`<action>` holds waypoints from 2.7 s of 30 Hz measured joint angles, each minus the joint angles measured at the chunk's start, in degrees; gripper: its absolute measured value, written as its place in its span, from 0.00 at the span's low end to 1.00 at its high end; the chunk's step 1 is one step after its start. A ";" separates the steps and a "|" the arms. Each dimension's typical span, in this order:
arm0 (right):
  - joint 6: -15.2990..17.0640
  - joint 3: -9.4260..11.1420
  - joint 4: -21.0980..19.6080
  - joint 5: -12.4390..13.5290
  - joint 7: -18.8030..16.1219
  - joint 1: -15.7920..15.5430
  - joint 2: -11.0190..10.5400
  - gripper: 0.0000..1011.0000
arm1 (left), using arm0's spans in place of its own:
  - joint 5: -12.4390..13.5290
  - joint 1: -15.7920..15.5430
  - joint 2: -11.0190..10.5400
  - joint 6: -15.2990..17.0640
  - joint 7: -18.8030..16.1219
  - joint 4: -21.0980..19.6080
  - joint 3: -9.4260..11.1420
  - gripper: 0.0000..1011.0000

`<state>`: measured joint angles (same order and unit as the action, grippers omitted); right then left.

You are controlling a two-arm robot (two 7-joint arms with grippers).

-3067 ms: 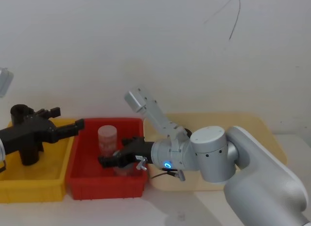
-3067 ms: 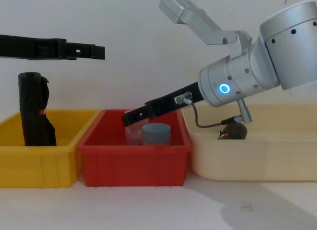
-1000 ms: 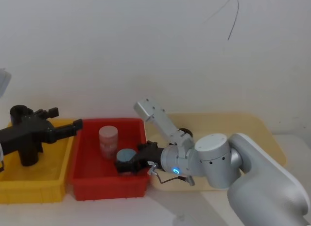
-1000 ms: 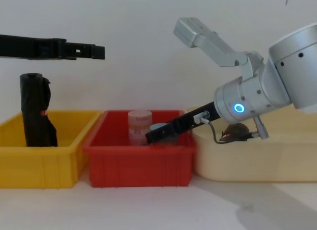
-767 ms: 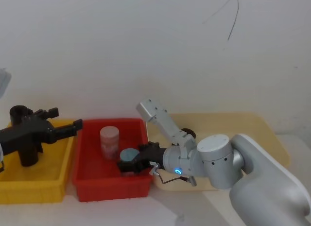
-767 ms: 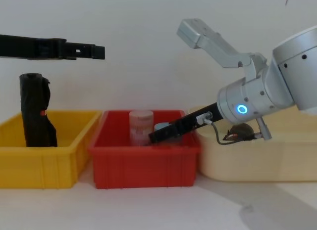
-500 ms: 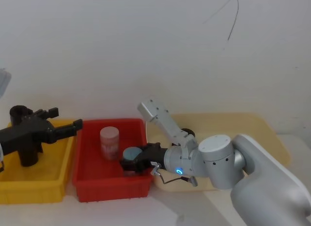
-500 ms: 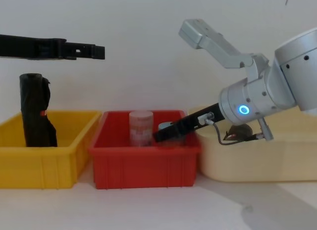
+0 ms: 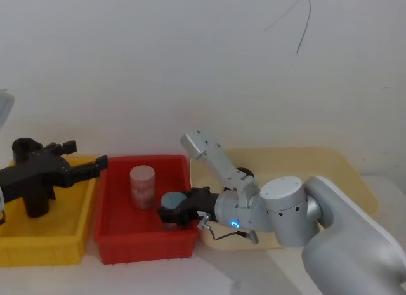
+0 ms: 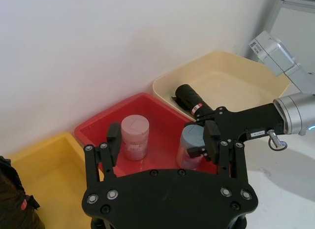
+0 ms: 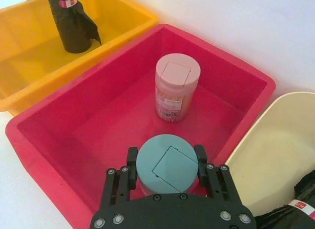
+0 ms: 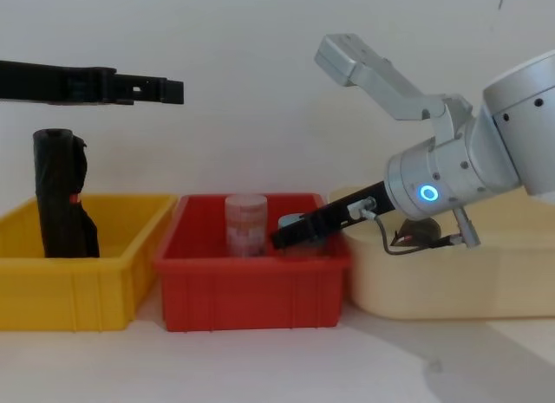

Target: Pick up the garbage bag with the one hand and transfer it to the other hand.

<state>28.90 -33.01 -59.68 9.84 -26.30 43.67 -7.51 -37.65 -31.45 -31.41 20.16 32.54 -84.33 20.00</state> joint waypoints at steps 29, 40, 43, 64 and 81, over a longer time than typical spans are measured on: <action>2.91 8.20 -11.45 6.46 1.38 -1.22 0.12 0.66 | 0.00 0.00 0.00 0.00 0.00 0.00 0.00 0.99; 1.83 12.19 -16.04 7.16 5.00 -3.68 -2.42 0.66 | 0.00 0.00 0.00 0.00 0.00 0.00 0.00 0.99; 1.16 13.03 -17.04 6.91 6.31 -4.75 -3.25 0.66 | 0.00 0.00 0.00 0.00 0.00 0.00 0.00 0.99; -6.97 18.72 -22.80 3.12 16.09 -14.78 -6.53 0.99 | 0.00 0.00 0.00 0.00 0.00 0.00 0.00 0.99; -11.75 16.95 -29.39 2.02 13.16 -23.18 -8.71 0.99 | 0.00 0.00 0.00 0.00 0.00 0.00 0.00 0.99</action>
<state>17.15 -16.06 -89.07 11.86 -13.15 20.49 -16.21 -37.65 -31.45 -31.41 20.16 32.54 -84.33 20.00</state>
